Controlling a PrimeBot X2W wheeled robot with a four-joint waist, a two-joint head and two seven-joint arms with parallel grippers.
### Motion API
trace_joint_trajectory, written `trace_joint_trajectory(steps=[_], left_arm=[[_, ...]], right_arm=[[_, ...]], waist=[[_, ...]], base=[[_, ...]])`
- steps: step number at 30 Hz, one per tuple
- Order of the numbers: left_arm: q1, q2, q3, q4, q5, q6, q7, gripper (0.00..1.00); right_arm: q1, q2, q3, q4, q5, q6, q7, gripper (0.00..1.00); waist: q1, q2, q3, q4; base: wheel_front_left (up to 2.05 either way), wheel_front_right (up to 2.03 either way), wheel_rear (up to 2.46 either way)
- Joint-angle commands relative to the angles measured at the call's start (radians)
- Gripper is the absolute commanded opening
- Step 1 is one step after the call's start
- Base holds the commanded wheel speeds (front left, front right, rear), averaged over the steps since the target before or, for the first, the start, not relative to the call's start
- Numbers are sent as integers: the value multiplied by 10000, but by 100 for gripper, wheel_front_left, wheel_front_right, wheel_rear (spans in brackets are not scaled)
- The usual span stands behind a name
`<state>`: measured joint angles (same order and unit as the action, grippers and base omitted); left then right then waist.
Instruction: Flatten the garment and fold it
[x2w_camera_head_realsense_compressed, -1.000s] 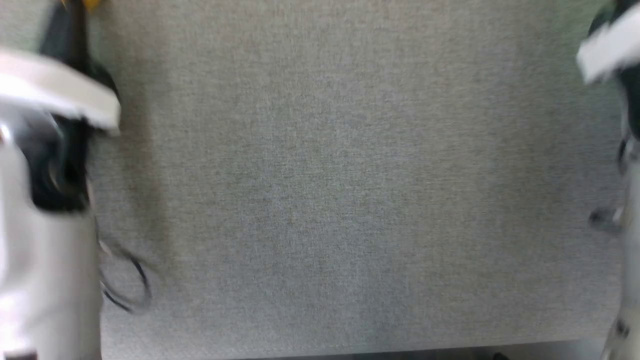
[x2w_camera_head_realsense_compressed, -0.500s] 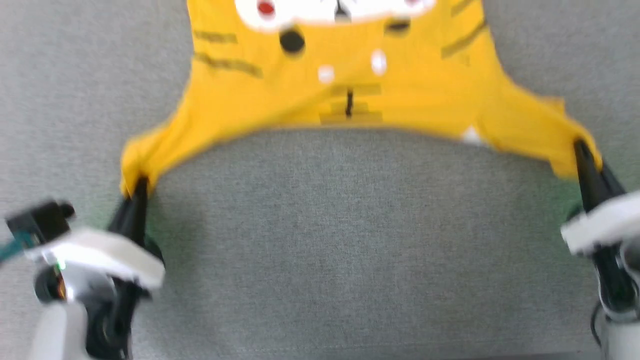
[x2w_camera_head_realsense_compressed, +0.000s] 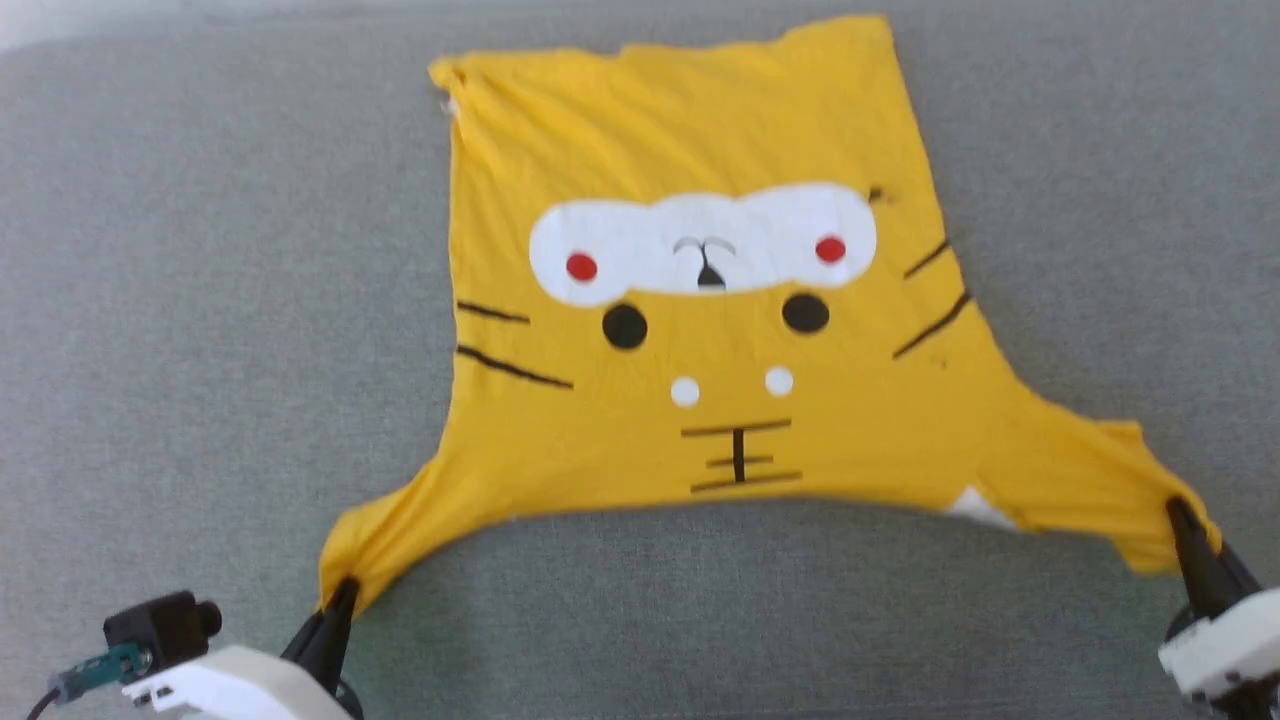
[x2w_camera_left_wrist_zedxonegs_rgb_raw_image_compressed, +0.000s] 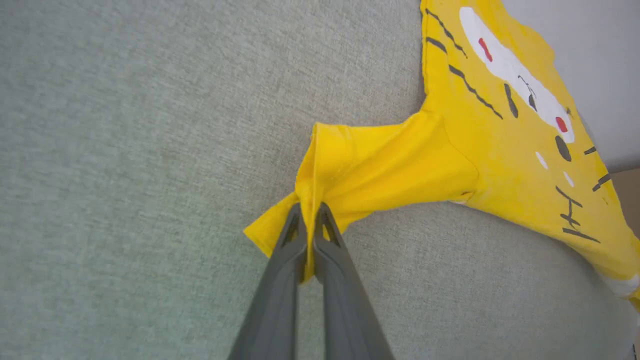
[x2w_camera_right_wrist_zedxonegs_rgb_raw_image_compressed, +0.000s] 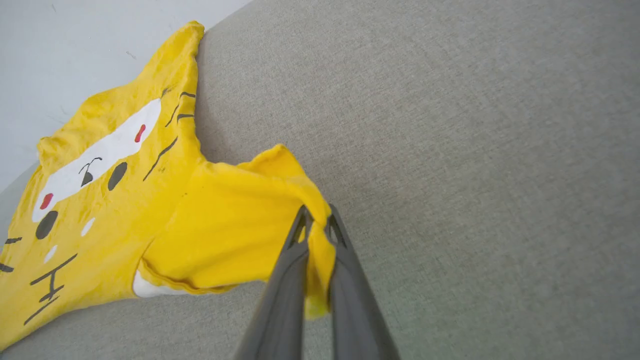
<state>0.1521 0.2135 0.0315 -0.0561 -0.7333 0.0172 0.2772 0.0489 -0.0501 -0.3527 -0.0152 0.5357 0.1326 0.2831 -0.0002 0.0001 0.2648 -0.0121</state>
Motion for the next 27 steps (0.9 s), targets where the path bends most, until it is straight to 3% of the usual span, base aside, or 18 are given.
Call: trace_joint_trajectory(steps=[1, 18, 27], left_arm=[[196, 107, 39, -104, 12, 3, 56, 0], [1865, 105, 105, -1407, -159, 281, 344, 0], [1690, 27, -306, -1765, 101, 241, 266, 0]], right_arm=[[206, -3, -72, -100, 69, -19, 78, 0], [1790, -2, -265, -445, 599, -19, 609, 0], [1530, -1, 233, 461, 246, -19, 80, 0]], waist=[[2, -1, -635, 3], [2, -1, -1651, -99], [2, -1, -1603, 8]], base=[[0, 0, 0], [0, 0, 0], [0, 0, 0]])
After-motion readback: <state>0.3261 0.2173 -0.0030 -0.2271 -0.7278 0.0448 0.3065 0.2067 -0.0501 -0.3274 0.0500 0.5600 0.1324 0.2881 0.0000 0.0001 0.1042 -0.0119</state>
